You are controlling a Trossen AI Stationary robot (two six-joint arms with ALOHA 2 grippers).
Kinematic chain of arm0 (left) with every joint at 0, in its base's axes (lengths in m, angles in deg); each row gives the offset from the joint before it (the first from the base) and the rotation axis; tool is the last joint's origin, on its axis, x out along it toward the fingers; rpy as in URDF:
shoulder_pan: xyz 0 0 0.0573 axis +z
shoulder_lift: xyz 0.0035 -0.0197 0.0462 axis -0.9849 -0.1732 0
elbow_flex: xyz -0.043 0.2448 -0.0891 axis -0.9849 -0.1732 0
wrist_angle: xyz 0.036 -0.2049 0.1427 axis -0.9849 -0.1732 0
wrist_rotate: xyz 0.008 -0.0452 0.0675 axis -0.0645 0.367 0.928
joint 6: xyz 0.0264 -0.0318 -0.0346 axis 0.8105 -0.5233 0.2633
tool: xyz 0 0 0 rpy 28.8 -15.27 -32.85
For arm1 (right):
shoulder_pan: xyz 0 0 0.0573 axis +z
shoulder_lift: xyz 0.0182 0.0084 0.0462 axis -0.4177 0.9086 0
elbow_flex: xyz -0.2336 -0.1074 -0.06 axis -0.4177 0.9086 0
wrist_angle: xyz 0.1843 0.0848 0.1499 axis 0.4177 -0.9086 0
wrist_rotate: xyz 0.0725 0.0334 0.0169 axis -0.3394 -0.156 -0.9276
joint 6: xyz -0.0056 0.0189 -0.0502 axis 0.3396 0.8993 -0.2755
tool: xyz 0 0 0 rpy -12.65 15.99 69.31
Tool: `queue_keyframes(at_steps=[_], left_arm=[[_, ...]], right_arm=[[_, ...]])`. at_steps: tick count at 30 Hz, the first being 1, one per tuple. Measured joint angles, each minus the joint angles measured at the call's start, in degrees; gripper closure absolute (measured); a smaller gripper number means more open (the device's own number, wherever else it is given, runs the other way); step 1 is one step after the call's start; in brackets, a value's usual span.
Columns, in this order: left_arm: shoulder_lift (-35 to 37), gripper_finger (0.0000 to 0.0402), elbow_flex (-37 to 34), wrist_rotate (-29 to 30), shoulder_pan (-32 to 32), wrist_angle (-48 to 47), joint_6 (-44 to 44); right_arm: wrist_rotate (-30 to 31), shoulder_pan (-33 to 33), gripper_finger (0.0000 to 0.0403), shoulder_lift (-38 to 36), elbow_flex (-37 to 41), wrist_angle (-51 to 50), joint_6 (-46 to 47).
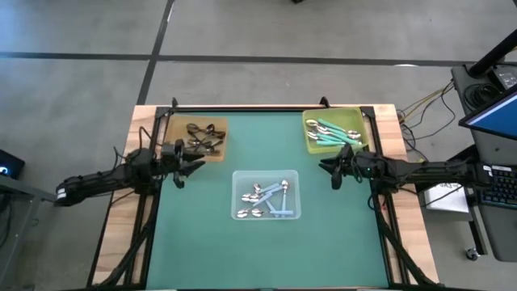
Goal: Sort silverware by color (type)
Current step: Return to Home Position
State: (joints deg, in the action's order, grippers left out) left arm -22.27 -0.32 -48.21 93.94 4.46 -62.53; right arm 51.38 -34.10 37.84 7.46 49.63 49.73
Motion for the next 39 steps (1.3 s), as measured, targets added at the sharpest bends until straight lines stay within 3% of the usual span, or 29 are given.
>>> queue_keyframes(at_steps=[39], left_arm=[[-2.0, 0.0273, 0.0, 1.2, 0.0, -0.1, 2.3]], right_arm=[[-1.0, 0.0, 0.0316, 0.2, 0.9, -4.1, 0.7]])
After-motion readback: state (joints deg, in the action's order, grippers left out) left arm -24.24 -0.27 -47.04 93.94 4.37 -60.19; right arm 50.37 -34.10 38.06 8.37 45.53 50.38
